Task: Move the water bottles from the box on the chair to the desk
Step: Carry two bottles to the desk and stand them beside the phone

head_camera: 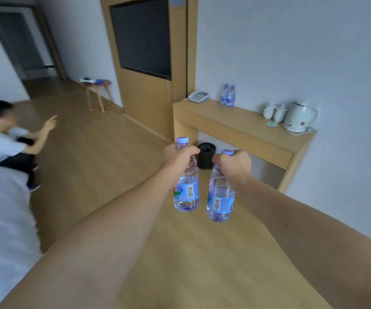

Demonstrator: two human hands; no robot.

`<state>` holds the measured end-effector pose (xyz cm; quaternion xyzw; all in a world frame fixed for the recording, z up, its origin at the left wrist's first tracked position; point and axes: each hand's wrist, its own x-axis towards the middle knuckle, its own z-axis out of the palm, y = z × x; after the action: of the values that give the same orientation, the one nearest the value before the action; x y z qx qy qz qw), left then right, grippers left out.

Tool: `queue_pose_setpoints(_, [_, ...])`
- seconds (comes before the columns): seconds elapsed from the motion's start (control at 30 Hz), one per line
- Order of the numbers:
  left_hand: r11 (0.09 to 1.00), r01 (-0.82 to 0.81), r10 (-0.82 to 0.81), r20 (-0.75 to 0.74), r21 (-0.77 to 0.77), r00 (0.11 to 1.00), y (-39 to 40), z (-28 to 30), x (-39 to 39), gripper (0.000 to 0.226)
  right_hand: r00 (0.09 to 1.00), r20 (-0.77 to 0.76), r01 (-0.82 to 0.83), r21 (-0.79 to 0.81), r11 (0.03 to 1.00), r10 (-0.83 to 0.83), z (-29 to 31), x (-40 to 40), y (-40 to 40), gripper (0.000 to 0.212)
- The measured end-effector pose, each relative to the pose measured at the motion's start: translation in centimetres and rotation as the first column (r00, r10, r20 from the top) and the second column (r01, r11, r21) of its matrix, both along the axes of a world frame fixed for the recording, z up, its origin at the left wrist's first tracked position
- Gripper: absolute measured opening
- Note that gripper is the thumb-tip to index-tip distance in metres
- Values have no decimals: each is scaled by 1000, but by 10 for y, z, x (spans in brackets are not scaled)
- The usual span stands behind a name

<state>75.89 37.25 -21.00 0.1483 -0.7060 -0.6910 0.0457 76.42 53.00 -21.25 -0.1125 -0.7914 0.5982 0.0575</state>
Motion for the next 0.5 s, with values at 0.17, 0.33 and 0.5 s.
queue_pose_setpoints(0.17, [992,124,-124,23,-9,992,-7,11,-107,19,989,17,146,-8,989,-146,14,-83,-7,22])
queue_pose_setpoints(0.33, [970,241,-240,15,-40,971,-2,17,-194,23,966,36,259,-41,965,-257,14,-158,-4,23])
queue_pose_setpoints(0.5, [948,314,-312,38,-53,949,12,7,-275,21,949,48,315,-42,948,-313,1,-239,6,24])
